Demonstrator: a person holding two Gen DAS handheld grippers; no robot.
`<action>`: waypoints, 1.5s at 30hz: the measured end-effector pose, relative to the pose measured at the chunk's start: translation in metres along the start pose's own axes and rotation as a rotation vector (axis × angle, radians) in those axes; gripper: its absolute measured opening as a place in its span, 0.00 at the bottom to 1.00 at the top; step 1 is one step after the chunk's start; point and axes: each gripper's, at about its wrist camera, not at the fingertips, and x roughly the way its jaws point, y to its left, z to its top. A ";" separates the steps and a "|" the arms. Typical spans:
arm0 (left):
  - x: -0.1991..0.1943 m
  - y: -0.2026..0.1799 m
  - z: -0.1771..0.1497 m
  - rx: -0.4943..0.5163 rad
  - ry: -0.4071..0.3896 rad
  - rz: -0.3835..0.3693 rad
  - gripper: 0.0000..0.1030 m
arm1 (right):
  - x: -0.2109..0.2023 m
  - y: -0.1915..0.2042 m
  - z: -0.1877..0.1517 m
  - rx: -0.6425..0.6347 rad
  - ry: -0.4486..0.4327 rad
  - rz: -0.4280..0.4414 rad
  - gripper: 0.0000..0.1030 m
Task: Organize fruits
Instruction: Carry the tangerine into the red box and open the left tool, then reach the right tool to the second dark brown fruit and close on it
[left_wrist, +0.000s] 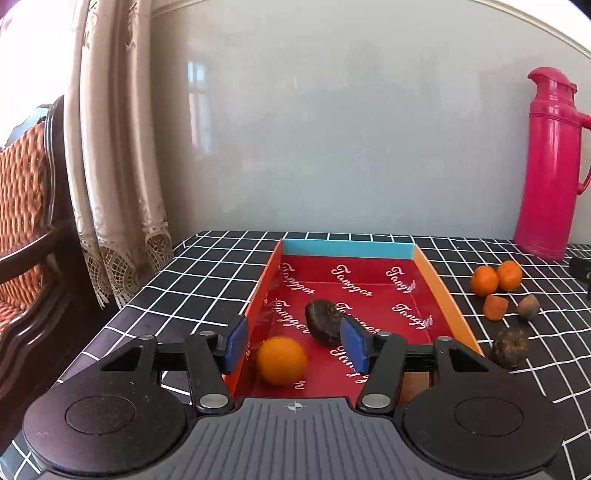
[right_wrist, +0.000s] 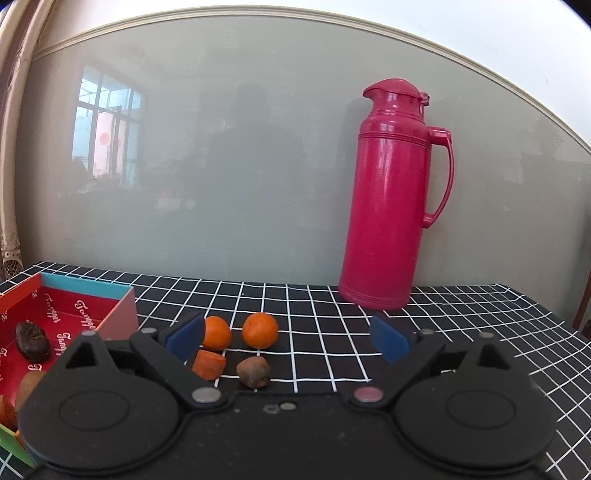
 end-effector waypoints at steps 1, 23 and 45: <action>-0.001 -0.001 0.000 0.001 -0.003 0.002 0.54 | 0.000 0.001 -0.001 -0.009 0.005 0.004 0.93; -0.007 0.011 0.003 -0.021 -0.072 0.057 0.94 | 0.019 0.030 -0.021 -0.110 0.161 0.226 0.92; 0.001 0.035 0.001 -0.048 -0.053 0.081 0.96 | 0.045 0.064 -0.040 -0.198 0.298 0.255 0.56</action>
